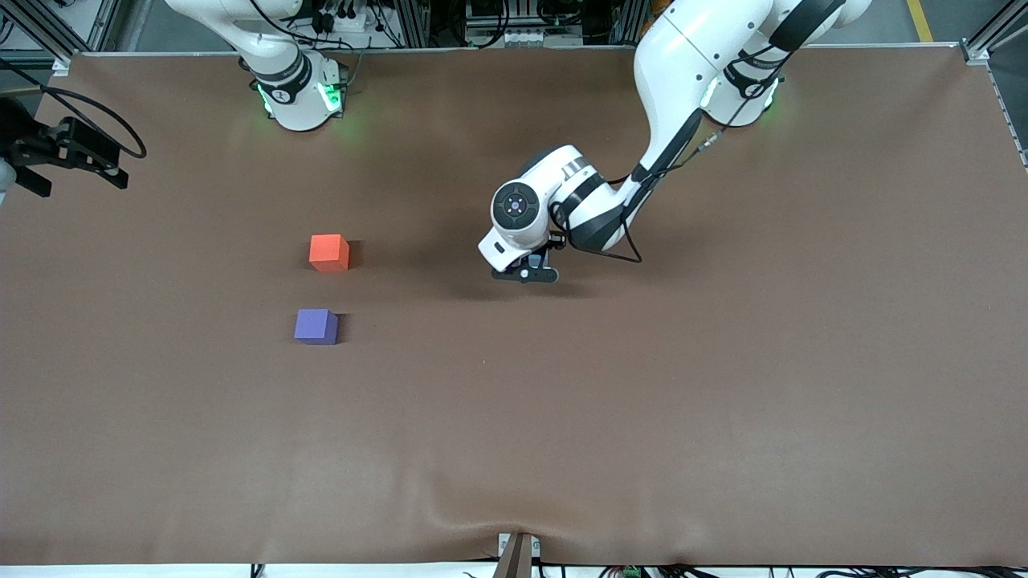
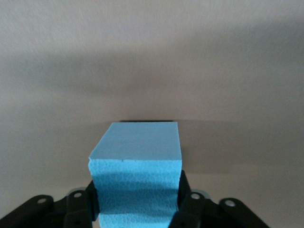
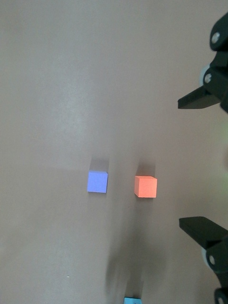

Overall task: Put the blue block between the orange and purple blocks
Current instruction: 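Set down the cube and open the left gripper while the right gripper approaches, then reach the right gripper to the light-blue cube while the left gripper withdraws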

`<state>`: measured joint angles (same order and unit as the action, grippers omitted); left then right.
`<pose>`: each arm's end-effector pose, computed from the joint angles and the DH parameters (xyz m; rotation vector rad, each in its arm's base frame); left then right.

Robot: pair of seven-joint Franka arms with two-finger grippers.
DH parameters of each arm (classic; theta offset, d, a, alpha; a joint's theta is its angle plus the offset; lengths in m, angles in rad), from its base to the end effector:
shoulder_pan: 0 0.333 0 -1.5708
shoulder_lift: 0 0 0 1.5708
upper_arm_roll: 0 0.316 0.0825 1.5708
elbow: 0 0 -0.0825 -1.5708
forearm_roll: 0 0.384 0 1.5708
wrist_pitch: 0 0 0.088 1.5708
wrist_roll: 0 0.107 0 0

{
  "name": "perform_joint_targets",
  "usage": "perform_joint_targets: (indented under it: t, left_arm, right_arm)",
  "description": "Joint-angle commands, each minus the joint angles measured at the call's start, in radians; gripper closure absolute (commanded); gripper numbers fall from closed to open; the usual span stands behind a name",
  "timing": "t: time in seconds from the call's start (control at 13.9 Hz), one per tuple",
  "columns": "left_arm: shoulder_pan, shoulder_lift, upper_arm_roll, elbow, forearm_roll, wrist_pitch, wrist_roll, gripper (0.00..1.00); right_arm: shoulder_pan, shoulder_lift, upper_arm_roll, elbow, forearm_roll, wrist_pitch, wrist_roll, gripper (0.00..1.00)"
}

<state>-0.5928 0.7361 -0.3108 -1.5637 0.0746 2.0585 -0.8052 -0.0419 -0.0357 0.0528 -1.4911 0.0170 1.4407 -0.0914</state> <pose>0.4434 -0.5132 0.2110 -3.0596 0.1314 0.3846 0.5295 0.0084 0.6696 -3.1217 -0.1630 0.0221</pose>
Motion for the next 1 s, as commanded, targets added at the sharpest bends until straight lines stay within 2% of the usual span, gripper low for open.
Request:
perform_joint_targets:
  t: [0.0, 0.14, 0.29, 0.43, 0.72, 0.93]
  left_arm:
    - [0.037, -0.093, 0.010, 0.024, 0.019, -0.032, 0.009, 0.00]
    - [0.120, -0.200, 0.009, 0.025, 0.022, -0.072, 0.018, 0.00]
    - [0.233, -0.282, 0.009, 0.025, 0.024, -0.090, 0.056, 0.00]
    - [0.359, -0.342, 0.007, 0.021, 0.028, -0.162, 0.197, 0.00]
    - [0.594, -0.434, 0.007, 0.008, 0.031, -0.303, 0.519, 0.00]
    - [0.675, -0.504, 0.002, -0.060, 0.031, -0.368, 0.630, 0.00]
  right_arm:
    - [-0.015, 0.013, 0.015, 0.003, -0.002, -0.005, -0.011, 0.00]
    - [-0.018, 0.034, 0.016, 0.005, -0.003, 0.000, -0.014, 0.00]
    - [-0.015, 0.106, 0.016, 0.008, -0.011, -0.005, -0.016, 0.00]
    - [-0.007, 0.123, 0.019, 0.000, -0.002, -0.022, -0.046, 0.00]
    - [0.134, 0.172, 0.019, 0.000, 0.023, -0.034, -0.022, 0.00]
    - [0.232, 0.239, 0.019, -0.001, 0.116, 0.027, 0.172, 0.00]
